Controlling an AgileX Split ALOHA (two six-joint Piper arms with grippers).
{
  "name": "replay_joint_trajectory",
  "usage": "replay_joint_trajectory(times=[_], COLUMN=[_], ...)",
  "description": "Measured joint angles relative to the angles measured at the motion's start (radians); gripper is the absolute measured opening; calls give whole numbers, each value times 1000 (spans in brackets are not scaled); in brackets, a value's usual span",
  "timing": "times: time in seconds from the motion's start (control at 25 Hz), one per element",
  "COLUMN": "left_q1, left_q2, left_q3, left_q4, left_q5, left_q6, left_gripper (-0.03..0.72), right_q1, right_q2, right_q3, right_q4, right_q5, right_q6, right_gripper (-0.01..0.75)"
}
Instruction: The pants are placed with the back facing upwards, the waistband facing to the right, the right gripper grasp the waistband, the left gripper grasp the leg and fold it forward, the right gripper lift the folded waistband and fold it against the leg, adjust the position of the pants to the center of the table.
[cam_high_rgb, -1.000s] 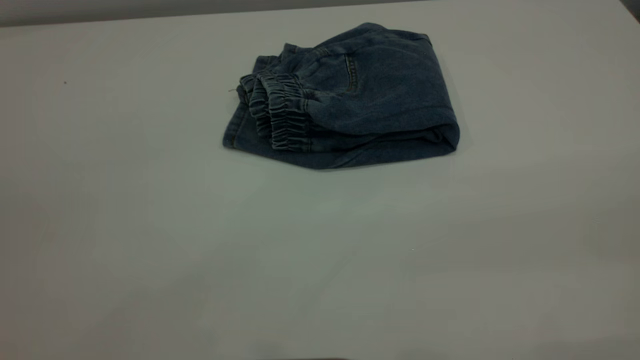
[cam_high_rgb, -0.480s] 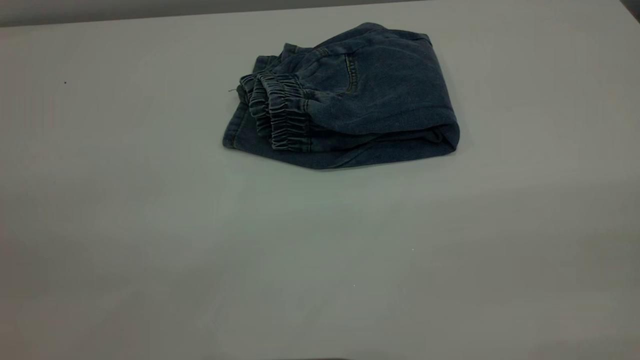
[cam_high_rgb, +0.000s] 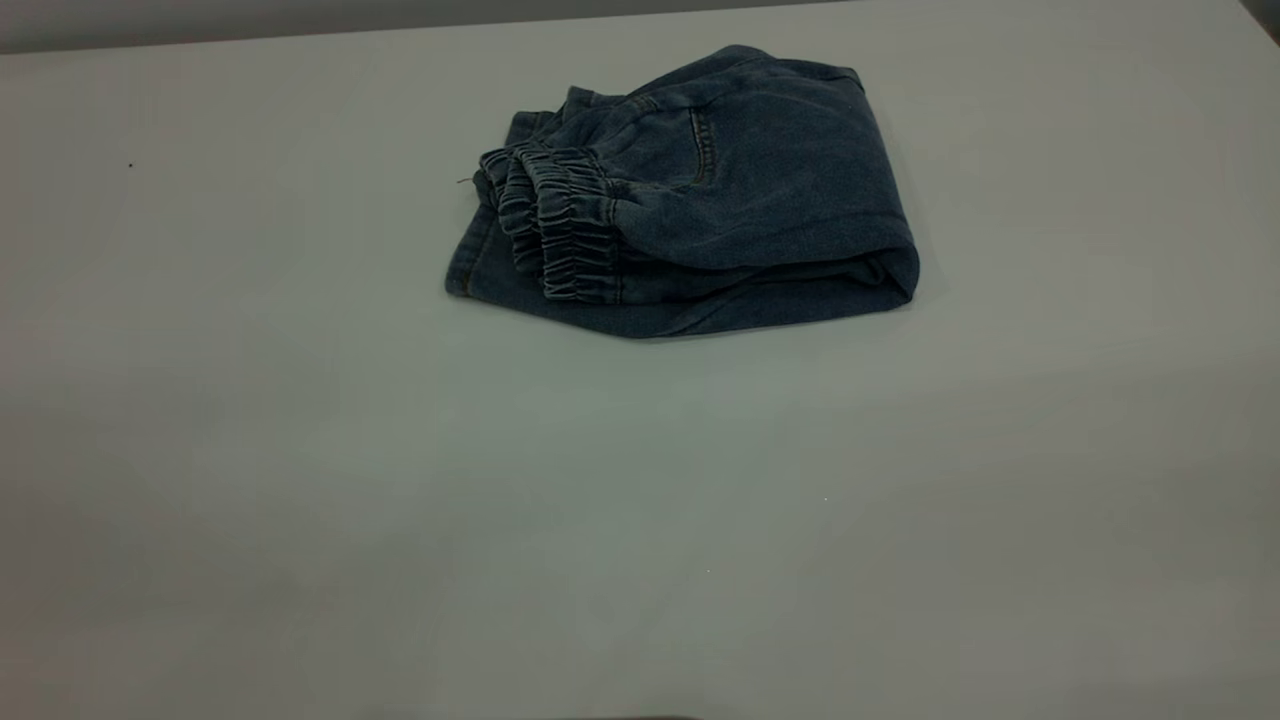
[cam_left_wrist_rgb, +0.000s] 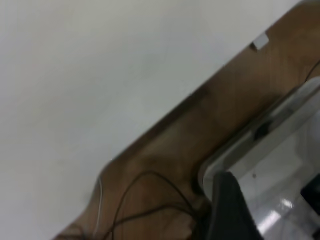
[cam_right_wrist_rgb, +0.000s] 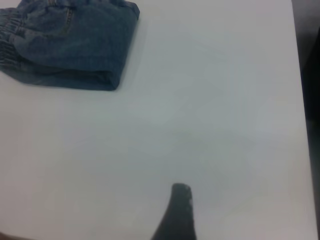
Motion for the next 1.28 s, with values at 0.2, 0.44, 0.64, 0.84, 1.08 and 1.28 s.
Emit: replay_joint_trajectory(times=[0.2,0.44,0.64,0.84,1.08,1.28], left_q1=[0,0,0,9,324,580], left_q2=[0,-1,-1,-23,-166,-352], left_q3=[13,14,14,14,14,14], left_q4=[16,26,26,20,19,26], left_q5=[12,13,13,13,17,27], left_q6=[-20,-28,-28,-27,-25,-25], left_gripper=[379,379,379,379,379,379], right_q1=[0,0,0,0,0,0], right_q2=[0,0,0,0,0,0], right_q3=[0,0,0,0,0,0], right_q4=[0,0,0,0,0,0], right_q5=[0,0,0,0,0,0], right_q6=[3,7,7,7,7,7], right_gripper=[583,583,583,583,583,583])
